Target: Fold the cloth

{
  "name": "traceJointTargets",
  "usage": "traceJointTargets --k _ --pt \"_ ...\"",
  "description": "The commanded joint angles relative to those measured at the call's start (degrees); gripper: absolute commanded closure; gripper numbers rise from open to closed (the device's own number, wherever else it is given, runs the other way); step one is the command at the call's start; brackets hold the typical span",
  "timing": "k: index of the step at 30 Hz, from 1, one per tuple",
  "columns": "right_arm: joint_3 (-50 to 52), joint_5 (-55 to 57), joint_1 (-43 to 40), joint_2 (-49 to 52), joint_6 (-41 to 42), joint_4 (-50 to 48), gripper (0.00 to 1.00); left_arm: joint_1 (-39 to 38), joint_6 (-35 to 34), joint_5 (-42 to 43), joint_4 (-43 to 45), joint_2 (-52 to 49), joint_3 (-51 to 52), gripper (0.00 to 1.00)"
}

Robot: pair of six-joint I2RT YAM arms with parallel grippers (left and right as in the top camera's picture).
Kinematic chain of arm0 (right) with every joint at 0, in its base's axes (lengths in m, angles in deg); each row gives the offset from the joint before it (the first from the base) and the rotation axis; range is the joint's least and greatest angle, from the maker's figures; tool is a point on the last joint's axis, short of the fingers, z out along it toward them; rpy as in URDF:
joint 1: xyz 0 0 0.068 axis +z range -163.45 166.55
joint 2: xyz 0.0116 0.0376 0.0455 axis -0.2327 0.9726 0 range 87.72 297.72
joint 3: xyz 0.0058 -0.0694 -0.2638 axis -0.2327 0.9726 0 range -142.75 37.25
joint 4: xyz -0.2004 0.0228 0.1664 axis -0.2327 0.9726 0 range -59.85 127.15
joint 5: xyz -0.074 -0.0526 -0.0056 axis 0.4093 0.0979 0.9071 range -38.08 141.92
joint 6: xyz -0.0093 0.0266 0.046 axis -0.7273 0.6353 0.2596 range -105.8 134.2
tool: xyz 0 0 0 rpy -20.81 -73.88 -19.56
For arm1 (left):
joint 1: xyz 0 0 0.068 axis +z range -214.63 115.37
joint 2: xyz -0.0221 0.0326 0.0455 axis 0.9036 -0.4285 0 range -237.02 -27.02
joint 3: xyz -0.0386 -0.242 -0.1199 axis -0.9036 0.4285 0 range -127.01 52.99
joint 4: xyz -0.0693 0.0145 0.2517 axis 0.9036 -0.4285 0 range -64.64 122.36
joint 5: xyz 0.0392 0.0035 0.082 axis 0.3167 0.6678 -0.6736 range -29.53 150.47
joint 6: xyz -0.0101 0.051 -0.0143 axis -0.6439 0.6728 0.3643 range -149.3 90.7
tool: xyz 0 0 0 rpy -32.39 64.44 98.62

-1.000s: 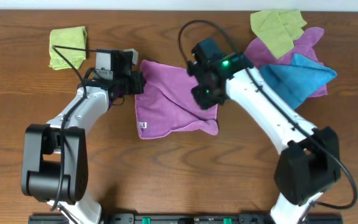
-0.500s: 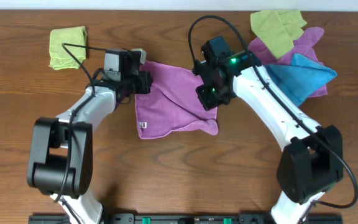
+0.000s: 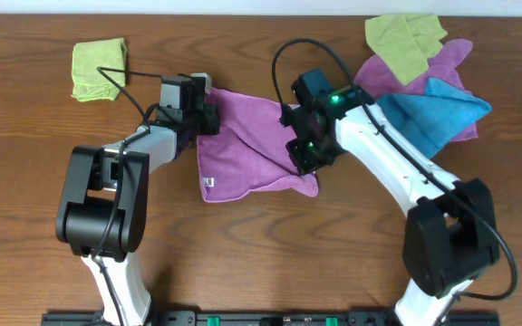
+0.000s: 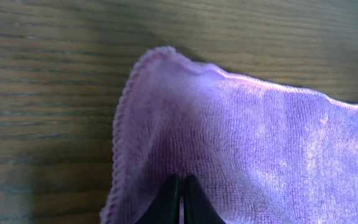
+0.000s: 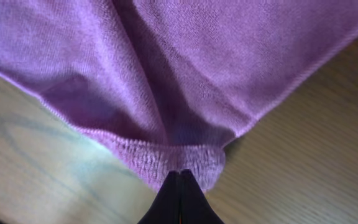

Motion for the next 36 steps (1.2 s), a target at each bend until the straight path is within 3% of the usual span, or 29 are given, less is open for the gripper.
traceJointTargets --k 1,9,36 --pt "2.4 -3.3 0.8 -1.2 0.4 -4.2 0.99 0.0 0.4 -3.7 0.1 -0.6 0.0 0.94" --pt "8.4 -2.0 3.0 -1.2 3.6 -16.2 0.99 0.0 0.4 -7.6 0.1 -0.8 0.0 0.94" --pt "11.3 0.3 3.2 -1.2 8.5 -12.1 0.99 -0.7 3.0 -6.6 0.4 -5.3 0.0 0.94"
